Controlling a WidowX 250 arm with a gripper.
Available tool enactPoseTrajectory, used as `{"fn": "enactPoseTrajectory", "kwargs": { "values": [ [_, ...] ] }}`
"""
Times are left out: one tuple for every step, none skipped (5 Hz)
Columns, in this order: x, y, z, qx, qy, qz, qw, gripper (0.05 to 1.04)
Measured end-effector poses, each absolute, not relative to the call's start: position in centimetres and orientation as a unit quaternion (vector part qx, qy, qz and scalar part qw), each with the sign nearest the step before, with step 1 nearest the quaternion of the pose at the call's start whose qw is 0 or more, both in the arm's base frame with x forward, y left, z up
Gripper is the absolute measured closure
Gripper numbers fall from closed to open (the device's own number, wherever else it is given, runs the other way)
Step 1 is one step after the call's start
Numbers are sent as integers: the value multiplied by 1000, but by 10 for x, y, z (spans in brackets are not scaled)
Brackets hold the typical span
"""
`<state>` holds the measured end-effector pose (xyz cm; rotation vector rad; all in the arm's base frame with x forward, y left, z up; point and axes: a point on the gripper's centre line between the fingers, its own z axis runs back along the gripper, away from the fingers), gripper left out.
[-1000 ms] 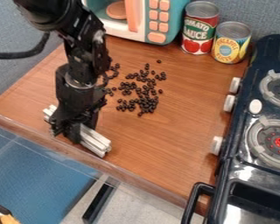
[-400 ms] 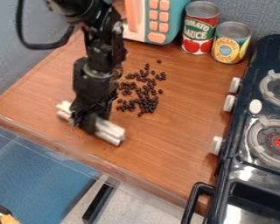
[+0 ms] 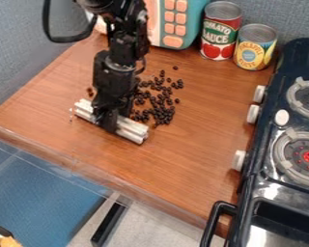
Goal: Sweep into pile
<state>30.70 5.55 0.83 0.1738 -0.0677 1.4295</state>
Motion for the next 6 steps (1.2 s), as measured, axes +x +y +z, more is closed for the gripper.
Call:
{"fn": "enactPoseTrajectory", "kwargs": {
  "values": [
    [311,56,7,86,-33,655,750,699],
    [318,56,6,93,-33,659,746,700],
    [335,56,7,83,-45,663,743,704],
    [344,55,8,74,-50,668,739,704],
    [353,51,8,70,-52,669,738,704],
    [359,50,8,68,-52,671,737,704]
  ]
}}
